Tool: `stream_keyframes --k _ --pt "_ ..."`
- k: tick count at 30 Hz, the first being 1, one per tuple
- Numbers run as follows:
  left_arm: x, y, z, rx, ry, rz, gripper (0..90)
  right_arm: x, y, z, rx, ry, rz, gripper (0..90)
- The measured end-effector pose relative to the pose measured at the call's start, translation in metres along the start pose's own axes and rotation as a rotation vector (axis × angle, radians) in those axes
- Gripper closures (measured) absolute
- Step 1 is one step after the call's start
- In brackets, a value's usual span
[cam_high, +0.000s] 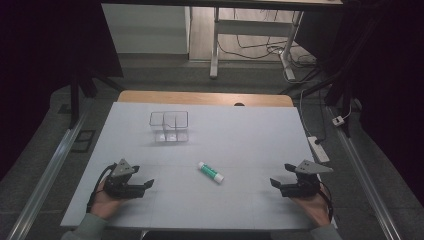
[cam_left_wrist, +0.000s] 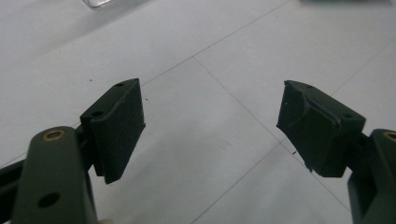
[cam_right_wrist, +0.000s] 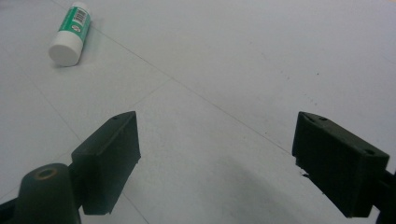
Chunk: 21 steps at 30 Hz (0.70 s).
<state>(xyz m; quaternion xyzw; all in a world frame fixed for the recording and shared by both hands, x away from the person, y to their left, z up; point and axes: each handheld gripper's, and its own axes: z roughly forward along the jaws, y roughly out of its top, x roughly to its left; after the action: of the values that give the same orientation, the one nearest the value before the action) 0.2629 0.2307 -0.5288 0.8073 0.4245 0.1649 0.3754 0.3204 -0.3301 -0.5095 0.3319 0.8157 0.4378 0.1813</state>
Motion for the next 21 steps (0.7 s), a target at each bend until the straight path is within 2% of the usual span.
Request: stream_keyframes --k 21 --pt "-0.0008 -0.0009 -0.0007 0.003 0.005 0.002 22.2 -0.0003 -0.0016 0.0032 0.017 -0.007 0.005 15.2"
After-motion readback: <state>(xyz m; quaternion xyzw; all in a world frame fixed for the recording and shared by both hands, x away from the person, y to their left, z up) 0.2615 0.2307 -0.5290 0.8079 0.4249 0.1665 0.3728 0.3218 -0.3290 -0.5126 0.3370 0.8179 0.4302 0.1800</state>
